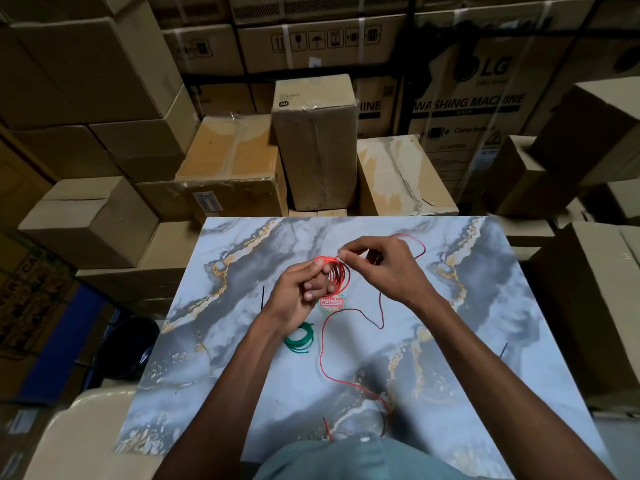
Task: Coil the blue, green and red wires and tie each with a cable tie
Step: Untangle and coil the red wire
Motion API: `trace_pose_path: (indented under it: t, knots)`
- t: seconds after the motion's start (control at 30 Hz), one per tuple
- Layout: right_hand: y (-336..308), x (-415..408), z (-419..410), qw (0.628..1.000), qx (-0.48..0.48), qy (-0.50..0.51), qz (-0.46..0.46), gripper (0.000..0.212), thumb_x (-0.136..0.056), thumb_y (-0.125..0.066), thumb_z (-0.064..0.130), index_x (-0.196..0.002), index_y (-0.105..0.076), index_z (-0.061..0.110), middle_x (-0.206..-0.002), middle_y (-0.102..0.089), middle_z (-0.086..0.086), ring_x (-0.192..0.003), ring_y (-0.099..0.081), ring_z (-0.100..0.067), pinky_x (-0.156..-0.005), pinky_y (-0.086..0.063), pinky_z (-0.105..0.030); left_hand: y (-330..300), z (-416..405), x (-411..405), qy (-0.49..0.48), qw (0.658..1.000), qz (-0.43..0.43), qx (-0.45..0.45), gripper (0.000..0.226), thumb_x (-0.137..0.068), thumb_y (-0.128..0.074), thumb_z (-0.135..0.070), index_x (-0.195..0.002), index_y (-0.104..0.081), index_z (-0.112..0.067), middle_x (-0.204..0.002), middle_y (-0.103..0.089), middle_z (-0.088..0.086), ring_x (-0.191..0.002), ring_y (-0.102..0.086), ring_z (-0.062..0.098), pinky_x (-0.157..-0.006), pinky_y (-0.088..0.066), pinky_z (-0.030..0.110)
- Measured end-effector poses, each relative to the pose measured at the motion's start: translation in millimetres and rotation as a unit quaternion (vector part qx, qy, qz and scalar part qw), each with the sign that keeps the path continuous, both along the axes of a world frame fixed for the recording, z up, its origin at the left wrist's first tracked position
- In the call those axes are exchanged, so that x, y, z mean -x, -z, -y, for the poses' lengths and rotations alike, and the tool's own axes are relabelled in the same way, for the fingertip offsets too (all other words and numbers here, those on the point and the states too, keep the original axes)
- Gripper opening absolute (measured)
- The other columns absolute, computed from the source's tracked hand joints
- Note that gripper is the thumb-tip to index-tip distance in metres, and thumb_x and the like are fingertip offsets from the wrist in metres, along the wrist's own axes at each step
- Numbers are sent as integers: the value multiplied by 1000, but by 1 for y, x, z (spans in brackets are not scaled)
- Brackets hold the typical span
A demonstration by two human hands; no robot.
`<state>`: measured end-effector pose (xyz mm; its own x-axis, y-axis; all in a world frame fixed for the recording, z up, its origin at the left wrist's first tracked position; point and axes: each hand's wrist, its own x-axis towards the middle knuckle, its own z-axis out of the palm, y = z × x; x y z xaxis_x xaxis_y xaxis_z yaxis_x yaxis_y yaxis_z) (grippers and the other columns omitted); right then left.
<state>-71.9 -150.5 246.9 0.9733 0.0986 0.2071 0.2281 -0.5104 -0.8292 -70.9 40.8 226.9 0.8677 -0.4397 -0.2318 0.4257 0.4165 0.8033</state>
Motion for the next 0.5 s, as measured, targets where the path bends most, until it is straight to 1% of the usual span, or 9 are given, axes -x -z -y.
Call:
trace_pose_path:
  t: [0.07,0.1,0.17,0.2,0.3,0.37,0.43,0.5]
  knots:
    - [1,1,2,994,-32,-59,-92,28,-91,-75,44,-114,-76,27,-103,-76,9,-76,-66,-2,-67,-48,-16,-2,1,1,4,1000,-12,12,20,-98,-43,-16,-84,-51,-3,-51,-27,-7,-40,-25,6,-71,-43,25]
    - [1,1,3,986,-57,-92,-130,31,-90,-76,43,-117,-75,26,-106,-76,7,-79,-66,-3,-66,-49,-20,-4,2,2,8,999,-18,26,20,-96,-44,-17,-83,-51,-4,-50,-27,-7,-40,-24,6,-69,-43,25]
    - [2,1,6,967,-116,-144,-177,27,-91,-78,31,-116,-76,21,-104,-77,-1,-81,-66,-12,-64,-49,-28,-7,2,4,20,997,-38,66,22,-96,-43,-18,-79,-50,-5,-50,-28,-6,-39,-24,6,-69,-40,25]
    - [1,1,7,959,-138,-159,-191,26,-90,-79,25,-115,-77,17,-101,-77,-6,-80,-65,-14,-63,-48,-29,-8,3,5,23,995,-51,83,24,-96,-42,-18,-76,-51,-7,-49,-28,-6,-38,-24,6,-68,-39,25]
    - [1,-1,8,950,-152,-173,-213,21,-88,-80,17,-107,-78,9,-83,-73,-10,-72,-60,-10,-60,-44,-27,-4,3,6,9,989,-102,111,27,-91,-45,-20,-66,-53,-10,-44,-27,-7,-33,-24,6,-65,-39,23]
    - [1,-4,6,955,-136,-161,-209,17,-87,-81,17,-102,-79,8,-78,-72,-13,-69,-60,-13,-59,-46,-27,-2,5,5,-8,988,-111,108,27,-88,-48,-21,-64,-51,-10,-41,-25,-7,-32,-23,7,-64,-43,23]
    - [2,-7,4,964,-124,-138,-192,15,-86,-82,16,-99,-81,9,-76,-73,-13,-68,-62,-13,-59,-50,-28,-1,7,2,-7,992,-102,80,26,-90,-50,-22,-66,-50,-10,-42,-24,-6,-35,-24,8,-71,-46,23]
    - [4,-10,6,968,-124,-118,-181,15,-86,-82,14,-100,-82,10,-67,-71,-4,-62,-60,-10,-58,-51,-27,-3,7,-1,10,997,-76,30,28,-95,-50,-22,-70,-49,-11,-45,-24,-6,-39,-25,9,-79,-45,23]
